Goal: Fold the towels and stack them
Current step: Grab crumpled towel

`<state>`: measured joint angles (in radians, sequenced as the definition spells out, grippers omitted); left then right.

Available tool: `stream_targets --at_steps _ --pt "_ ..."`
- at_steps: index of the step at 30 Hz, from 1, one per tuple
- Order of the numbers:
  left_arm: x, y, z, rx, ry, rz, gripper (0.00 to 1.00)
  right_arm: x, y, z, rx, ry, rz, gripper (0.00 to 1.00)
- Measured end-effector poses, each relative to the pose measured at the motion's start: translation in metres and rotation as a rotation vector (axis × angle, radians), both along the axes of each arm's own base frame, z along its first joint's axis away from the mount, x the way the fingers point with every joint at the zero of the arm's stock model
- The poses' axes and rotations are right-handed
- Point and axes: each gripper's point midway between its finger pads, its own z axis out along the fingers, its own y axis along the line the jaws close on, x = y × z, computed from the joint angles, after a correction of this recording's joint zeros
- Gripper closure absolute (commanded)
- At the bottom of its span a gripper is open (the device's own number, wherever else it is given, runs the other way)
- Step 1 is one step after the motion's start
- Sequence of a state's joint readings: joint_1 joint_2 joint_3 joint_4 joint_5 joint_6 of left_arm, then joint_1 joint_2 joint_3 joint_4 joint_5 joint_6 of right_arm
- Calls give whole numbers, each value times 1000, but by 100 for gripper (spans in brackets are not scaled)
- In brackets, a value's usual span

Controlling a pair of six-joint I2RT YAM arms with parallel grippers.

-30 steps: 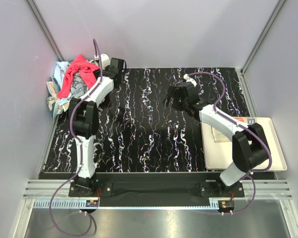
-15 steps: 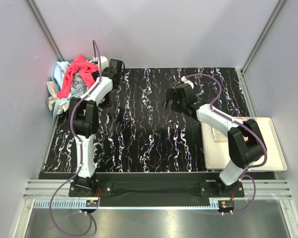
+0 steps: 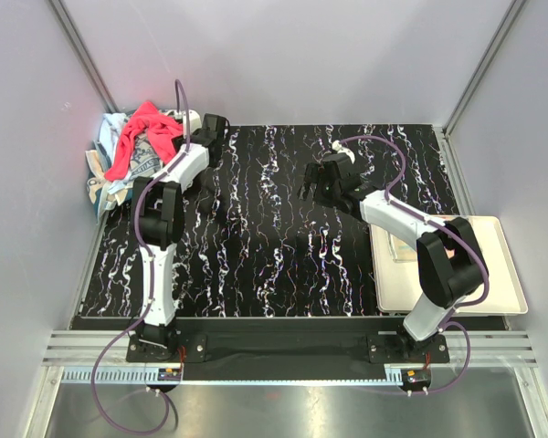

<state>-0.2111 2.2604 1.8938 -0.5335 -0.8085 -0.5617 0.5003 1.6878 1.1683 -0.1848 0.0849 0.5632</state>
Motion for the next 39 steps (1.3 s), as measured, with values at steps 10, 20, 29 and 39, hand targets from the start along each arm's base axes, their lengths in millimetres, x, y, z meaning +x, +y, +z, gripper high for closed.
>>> stream_targets --at_steps 10,20,29,39 --pt "7 0 9 -11 -27 7 95 0 0 -1 -5 0 4 5" --pt "7 -1 10 0 -12 -16 100 1 0 -6 -11 9 4 6" --pt "23 -45 102 39 -140 -157 100 6 3 5 -1 -10 4 6" --pt "-20 -120 277 16 -445 -371 100 12 2 25 -13 -39 -1 6"
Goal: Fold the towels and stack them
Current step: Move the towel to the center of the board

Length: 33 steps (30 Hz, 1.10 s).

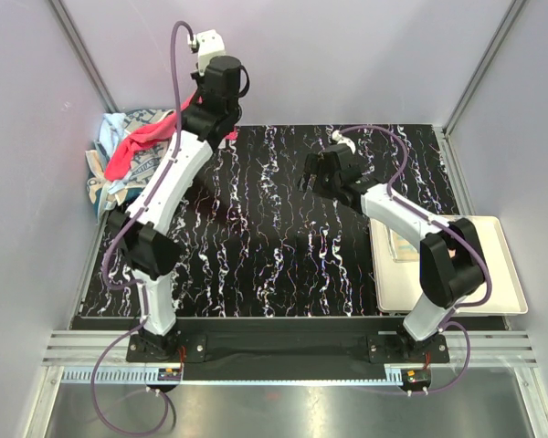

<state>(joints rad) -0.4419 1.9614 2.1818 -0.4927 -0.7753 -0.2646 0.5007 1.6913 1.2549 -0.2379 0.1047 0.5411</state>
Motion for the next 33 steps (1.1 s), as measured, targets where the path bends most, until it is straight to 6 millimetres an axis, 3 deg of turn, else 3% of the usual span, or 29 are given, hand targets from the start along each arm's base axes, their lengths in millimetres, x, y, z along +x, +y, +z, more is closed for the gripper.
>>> stream_targets --at_steps 4,8,14,22,25,28,31,33 --pt "-22 -27 52 -12 -95 -88 100 0 -4 11 -11 -15 -10 6" --pt "-42 -57 91 -16 -164 -178 100 -1 -7 32 -9 -51 -17 6" --pt "-80 -101 126 13 -223 -306 100 -3 -12 69 14 -127 -19 6" --pt "-156 -162 174 29 -329 -494 100 -12 -19 98 25 -176 -23 7" --pt "-175 -167 186 12 -352 -527 100 -17 -22 108 33 -191 -23 7" --pt "-183 -159 189 -8 -359 -530 100 -23 -25 122 46 -217 -23 7" --pt "-177 -144 182 -55 -344 -518 100 -27 -27 134 53 -244 -21 7" --pt "-157 -125 171 -96 -324 -491 100 -26 -28 139 51 -256 -20 6"
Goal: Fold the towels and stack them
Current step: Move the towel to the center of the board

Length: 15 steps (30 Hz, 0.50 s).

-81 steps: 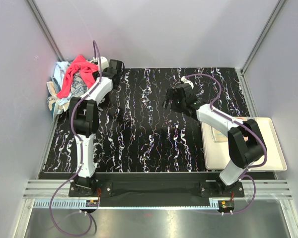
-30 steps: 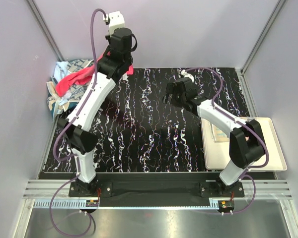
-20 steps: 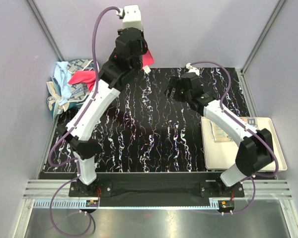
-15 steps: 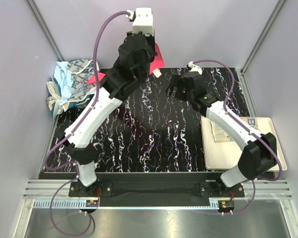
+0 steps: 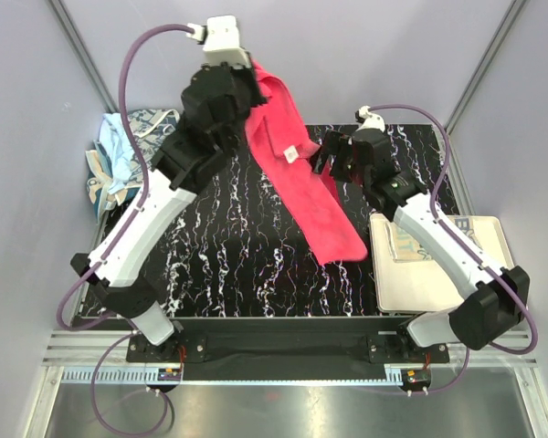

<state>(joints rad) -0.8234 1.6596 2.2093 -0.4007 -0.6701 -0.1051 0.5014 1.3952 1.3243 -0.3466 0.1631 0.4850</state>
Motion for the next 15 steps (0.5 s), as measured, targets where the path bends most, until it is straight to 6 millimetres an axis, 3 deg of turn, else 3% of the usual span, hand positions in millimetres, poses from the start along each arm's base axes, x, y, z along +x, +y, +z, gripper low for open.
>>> stream_targets --at_steps 3,5,6,7,8,10,11,12,14,15 --pt "48 42 -34 -41 79 64 100 3 0 0 -16 -4 -1 6" --pt "86 64 -68 -66 154 89 96 9 2 -8 -35 8 -2 5" --pt "106 72 -86 -80 190 93 89 13 3 -12 -45 16 -4 6" --pt "127 80 -107 -98 233 88 66 19 5 -20 -60 29 -4 5" --pt "144 83 -128 -104 274 83 58 24 7 -30 -76 48 -4 6" --pt "185 91 -191 -150 394 71 44 35 12 -52 -107 89 -5 6" --pt "200 95 -226 -165 462 72 31 39 14 -66 -123 115 -5 6" --pt "211 100 -263 -176 533 78 26 40 15 -80 -141 145 -4 6" --pt "212 112 -328 -184 665 111 17 39 14 -105 -170 197 -1 9" --pt "203 118 -361 -182 740 131 16 36 12 -116 -183 217 0 10"
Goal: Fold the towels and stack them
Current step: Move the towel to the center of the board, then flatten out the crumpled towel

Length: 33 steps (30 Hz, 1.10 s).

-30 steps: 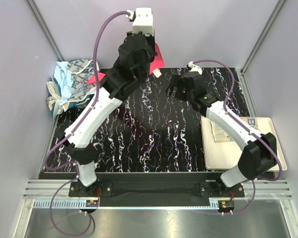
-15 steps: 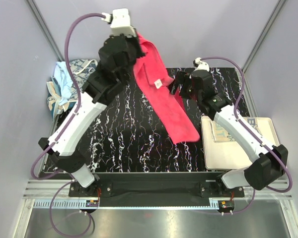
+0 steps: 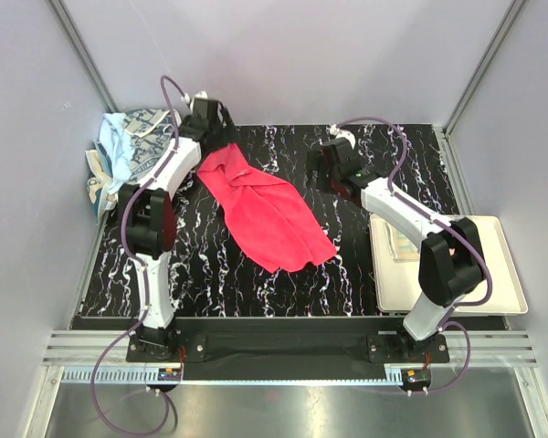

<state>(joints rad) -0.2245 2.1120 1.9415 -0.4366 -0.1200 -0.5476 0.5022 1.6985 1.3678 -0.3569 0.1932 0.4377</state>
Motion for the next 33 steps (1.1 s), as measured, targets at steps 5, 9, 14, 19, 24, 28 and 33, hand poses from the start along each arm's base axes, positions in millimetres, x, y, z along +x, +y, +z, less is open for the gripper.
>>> stream_targets --at_steps 5,9,14,19,24,28,33 --pt "-58 -2 -59 0 180 30 18 -23 -12 -41 -46 102 -5 22" --pt "-117 -27 -14 -20 98 39 21 -44 -18 -69 -56 178 -3 29" --pt "-200 -58 25 -139 -23 35 26 -88 -40 -98 -88 272 -15 33" --pt "-259 -66 -37 -101 111 82 28 -119 -53 -104 -67 293 -31 40" --pt "-325 -79 -101 -27 260 37 33 -140 -60 -120 -54 335 -42 44" --pt "-348 -76 -125 -17 314 53 36 -153 -62 -132 -43 373 -46 46" --pt "-364 -82 -141 -28 345 51 40 -153 -56 -135 -6 374 -44 47"
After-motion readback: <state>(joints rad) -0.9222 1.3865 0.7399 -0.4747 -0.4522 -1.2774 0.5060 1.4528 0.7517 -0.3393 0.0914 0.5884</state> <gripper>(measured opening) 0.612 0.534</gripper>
